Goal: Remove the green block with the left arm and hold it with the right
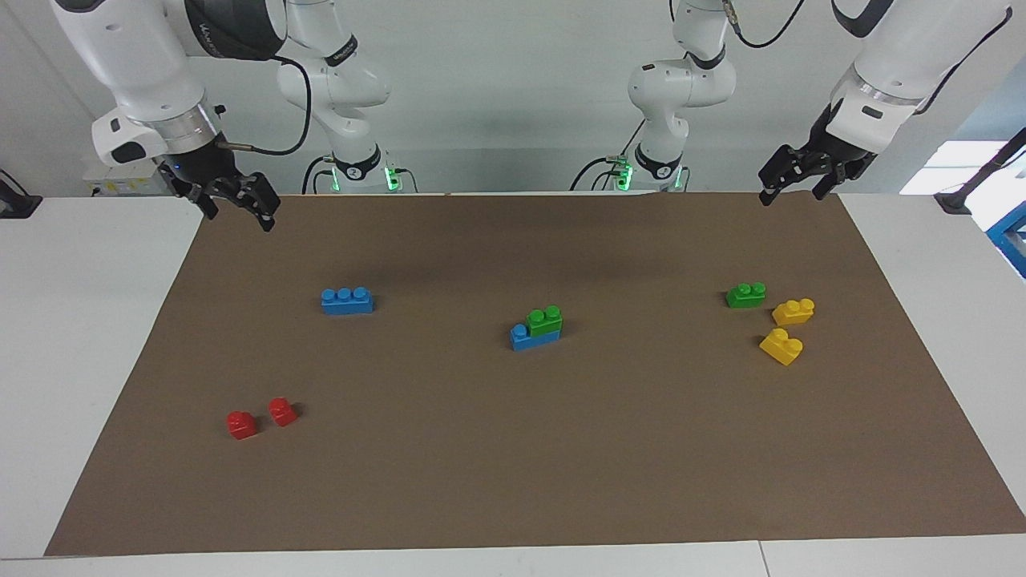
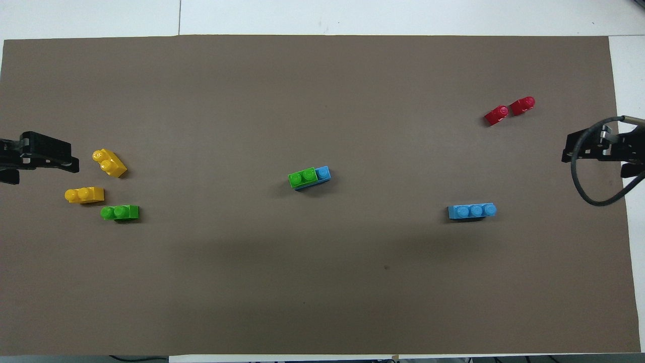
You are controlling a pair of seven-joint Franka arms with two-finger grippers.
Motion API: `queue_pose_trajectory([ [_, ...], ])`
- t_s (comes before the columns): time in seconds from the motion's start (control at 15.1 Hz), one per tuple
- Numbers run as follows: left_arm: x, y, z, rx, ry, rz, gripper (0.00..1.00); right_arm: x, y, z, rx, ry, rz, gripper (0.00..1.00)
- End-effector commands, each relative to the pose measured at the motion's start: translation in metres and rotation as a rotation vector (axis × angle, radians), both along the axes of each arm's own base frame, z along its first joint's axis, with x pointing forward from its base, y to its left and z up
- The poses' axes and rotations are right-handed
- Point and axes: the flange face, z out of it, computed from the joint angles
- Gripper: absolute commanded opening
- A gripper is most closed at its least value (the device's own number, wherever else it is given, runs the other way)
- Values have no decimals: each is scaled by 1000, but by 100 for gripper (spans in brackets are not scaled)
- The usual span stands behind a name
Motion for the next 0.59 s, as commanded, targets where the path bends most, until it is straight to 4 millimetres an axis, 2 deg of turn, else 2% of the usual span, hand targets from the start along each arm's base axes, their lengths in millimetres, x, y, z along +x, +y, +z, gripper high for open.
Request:
queue_pose_trajectory([
  [0.0,-12,-8,-5,-26,20,165,100,-3,15,-10,80,-18,-224,100],
  [0.07,-14,-13,-7,-36,28,213,100,-2,17,-14,93,-15,-298,100],
  [0.26,-24,-53,-16,-19,35,360,100,3,26,-34,186,15,-538,100],
  [0.4,-33,-84,-27,-12,20,574,100,4,36,-50,262,62,-744,100],
  [0.53,-40,-109,-38,-23,-1,839,100,7,61,-63,324,109,-831,100],
])
